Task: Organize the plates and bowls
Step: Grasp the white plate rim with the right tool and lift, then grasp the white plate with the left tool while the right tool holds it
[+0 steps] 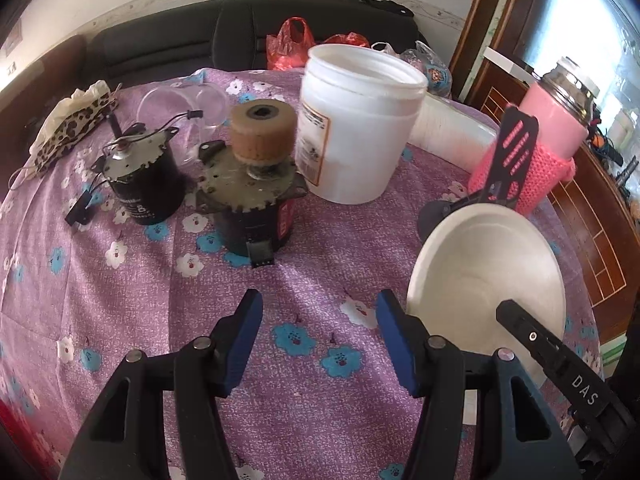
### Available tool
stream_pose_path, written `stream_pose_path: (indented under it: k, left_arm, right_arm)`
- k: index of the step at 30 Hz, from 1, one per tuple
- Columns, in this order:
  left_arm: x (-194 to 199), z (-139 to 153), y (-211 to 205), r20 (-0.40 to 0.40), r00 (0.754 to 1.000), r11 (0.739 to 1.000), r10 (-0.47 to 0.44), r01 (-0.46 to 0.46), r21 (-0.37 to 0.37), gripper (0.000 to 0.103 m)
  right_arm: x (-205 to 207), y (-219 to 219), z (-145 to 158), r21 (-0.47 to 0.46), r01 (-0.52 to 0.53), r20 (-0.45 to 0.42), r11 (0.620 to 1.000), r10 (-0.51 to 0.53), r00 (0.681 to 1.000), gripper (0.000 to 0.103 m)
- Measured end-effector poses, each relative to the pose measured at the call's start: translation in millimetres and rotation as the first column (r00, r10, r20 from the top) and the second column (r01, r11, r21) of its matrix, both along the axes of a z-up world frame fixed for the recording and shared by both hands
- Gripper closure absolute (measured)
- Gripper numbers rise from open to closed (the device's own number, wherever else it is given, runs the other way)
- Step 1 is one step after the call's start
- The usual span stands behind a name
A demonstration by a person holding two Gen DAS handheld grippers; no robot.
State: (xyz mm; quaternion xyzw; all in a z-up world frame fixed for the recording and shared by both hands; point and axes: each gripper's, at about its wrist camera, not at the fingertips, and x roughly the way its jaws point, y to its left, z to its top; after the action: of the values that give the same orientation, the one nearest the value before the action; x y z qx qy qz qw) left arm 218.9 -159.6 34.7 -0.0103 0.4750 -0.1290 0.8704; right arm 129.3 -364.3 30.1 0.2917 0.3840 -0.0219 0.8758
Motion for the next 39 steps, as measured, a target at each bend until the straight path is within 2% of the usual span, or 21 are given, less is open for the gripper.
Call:
stream_pose_path:
  k: [2,6,8,10,14,21,25,28,30,33,35,39]
  left_arm:
    - [0.7,-1.1,3.1,-0.002,1.000,1.000,0.007,-0.007,-0.011,0.043]
    - [3.4,-3.9,7.3,-0.023,1.000,0.999,0.017,-0.017,-0.032,0.041]
    - [5.3,-5.2,10.4,-0.044,0.999,0.998,0.018,-0.021,-0.062,0.041]
    - [7.4,-5.2,16.3,-0.067,0.998,0.994,0.015,-0.022,-0.108,0.036]
    - [7.9,-3.4,28.6,-0.066,0.996,0.978,0.052,-0.064,-0.198,0.030]
    - [8.4,-2.7,10.0,-0.019,0.999,0.996,0.030,-0.031,-0.087,0.029]
    - [13.2,-3.3,12.2,-0.042,0.998,0.995,0.055,-0.058,-0.078,0.029]
    - [20.9,-7.0,26.7,-0.092,0.993,0.977,0.081,-0.097,-0.191,0.029]
    - [22.7,-9.6,29.2,-0.119,0.992,0.965,0.043,-0.072,-0.251,0.029]
    - [23.6,-5.9,29.0,-0.108,0.994,0.952,0.004,-0.037,-0.303,0.026]
    - [25.8,-4.5,28.0,-0.127,0.992,0.935,-0.027,-0.020,-0.354,0.024]
    - [32.7,-6.0,30.6,-0.180,0.979,0.881,-0.095,-0.002,-0.472,0.023]
  right_arm:
    - [1.5,-2.2,-3.6,0.029,-0.008,-0.008,1.000,0.008,1.000,0.086]
    - [2.6,-0.1,-3.0,0.026,-0.014,-0.008,1.000,0.015,1.000,0.086]
    - [2.9,1.2,-3.4,0.022,-0.016,-0.009,1.000,0.017,1.000,0.086]
    - [3.1,0.0,-5.0,0.037,-0.015,-0.011,0.999,0.015,1.000,0.086]
    - [5.7,1.4,-7.3,0.038,-0.025,-0.018,0.999,0.025,1.000,0.086]
    - [9.4,3.1,-7.8,0.034,-0.021,-0.022,0.999,0.022,1.000,0.086]
    - [9.1,4.0,-7.5,0.029,-0.023,-0.019,0.999,0.023,1.000,0.086]
    - [9.1,4.0,-8.4,0.034,-0.025,-0.019,0.999,0.026,0.999,0.086]
    - [9.4,4.2,-8.6,0.030,-0.027,-0.019,0.999,0.027,0.999,0.086]
    - [10.1,5.4,-8.7,0.022,-0.027,-0.020,0.999,0.027,0.999,0.086]
    - [10.7,5.9,-8.5,0.022,-0.028,-0.020,0.999,0.029,0.999,0.085]
    - [11.4,5.5,-8.3,0.031,-0.032,-0.016,0.999,0.032,0.999,0.083]
